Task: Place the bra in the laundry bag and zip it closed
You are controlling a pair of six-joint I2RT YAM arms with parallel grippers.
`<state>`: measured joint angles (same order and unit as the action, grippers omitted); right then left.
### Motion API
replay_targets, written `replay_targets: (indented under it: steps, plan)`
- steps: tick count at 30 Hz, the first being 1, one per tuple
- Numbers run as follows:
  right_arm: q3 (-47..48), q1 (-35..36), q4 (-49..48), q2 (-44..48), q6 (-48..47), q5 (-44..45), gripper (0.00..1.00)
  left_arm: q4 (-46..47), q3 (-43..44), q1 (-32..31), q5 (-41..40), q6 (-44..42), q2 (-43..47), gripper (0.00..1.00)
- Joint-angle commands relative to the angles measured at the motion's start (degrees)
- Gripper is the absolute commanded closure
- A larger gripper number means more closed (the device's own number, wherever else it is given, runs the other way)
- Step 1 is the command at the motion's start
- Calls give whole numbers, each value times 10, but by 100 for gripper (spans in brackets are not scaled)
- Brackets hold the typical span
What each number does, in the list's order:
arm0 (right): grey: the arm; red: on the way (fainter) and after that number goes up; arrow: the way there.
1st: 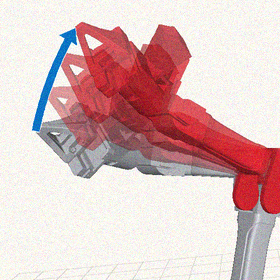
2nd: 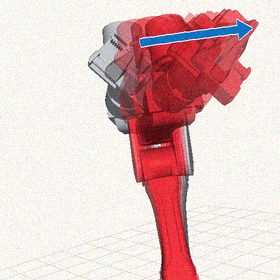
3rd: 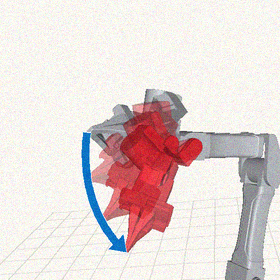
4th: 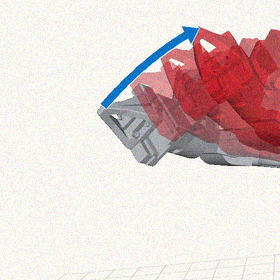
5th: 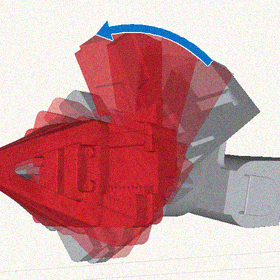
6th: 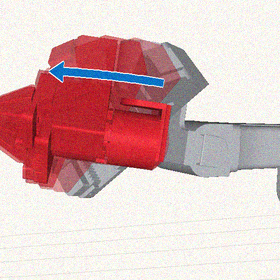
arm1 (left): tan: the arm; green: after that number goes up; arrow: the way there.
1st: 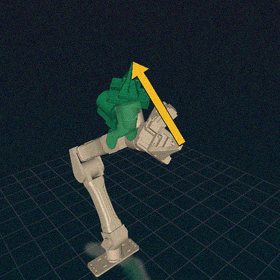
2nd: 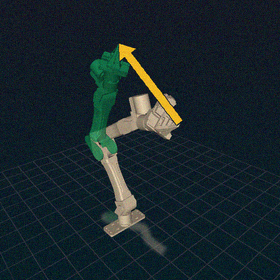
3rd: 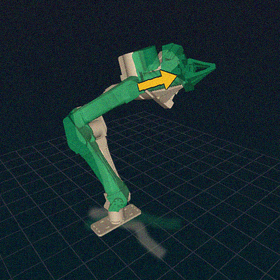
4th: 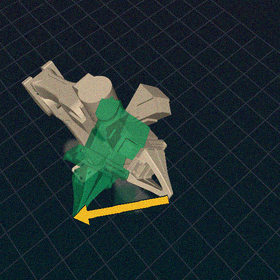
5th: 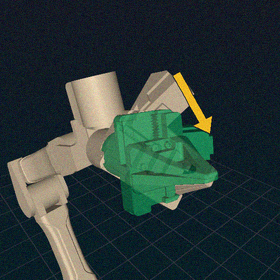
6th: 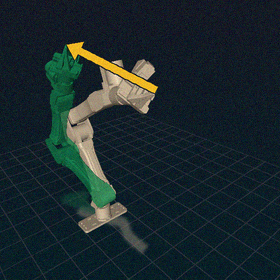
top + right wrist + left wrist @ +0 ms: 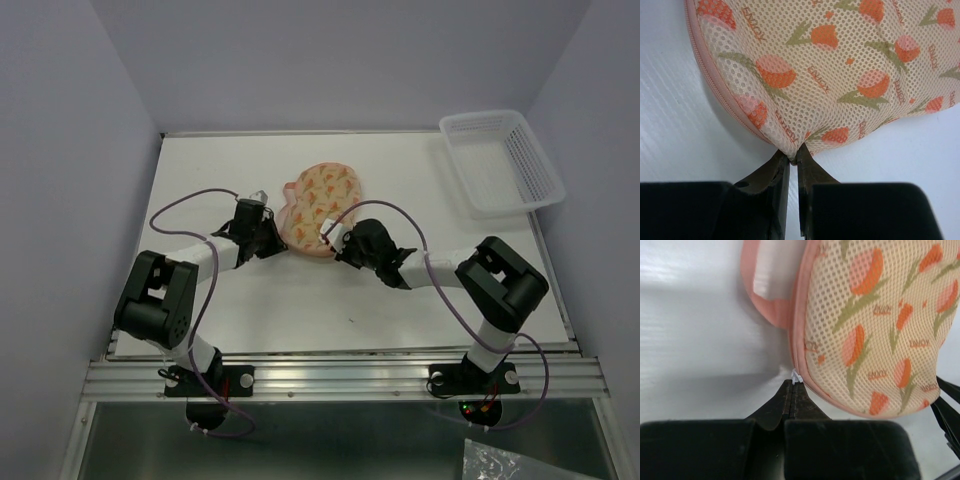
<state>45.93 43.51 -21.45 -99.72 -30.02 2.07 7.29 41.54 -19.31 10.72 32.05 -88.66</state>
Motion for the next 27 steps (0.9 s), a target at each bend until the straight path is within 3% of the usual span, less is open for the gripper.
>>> replay_targets:
  steps: [1,8,11,13,16,20,27]
  plan:
    - [-17,-39,-11,23,-10,3,99,-18,51,25,-83,-42,-17,100]
    - [1,-70,-2,35,-9,-15,99,-12,73,16,-51,-59,-12,100]
    - [34,-70,69,37,-1,-44,72,-8,64,-11,-34,-47,1,100]
    - [55,-70,119,42,8,-85,42,-10,61,-30,-34,-28,5,100]
    - [50,-48,159,60,7,-106,27,-9,62,-70,-28,3,5,100]
    - [49,-33,198,95,11,-125,22,-12,69,-107,-28,31,1,100]
    - [42,14,171,117,0,-127,21,-14,71,-137,-27,54,21,100]
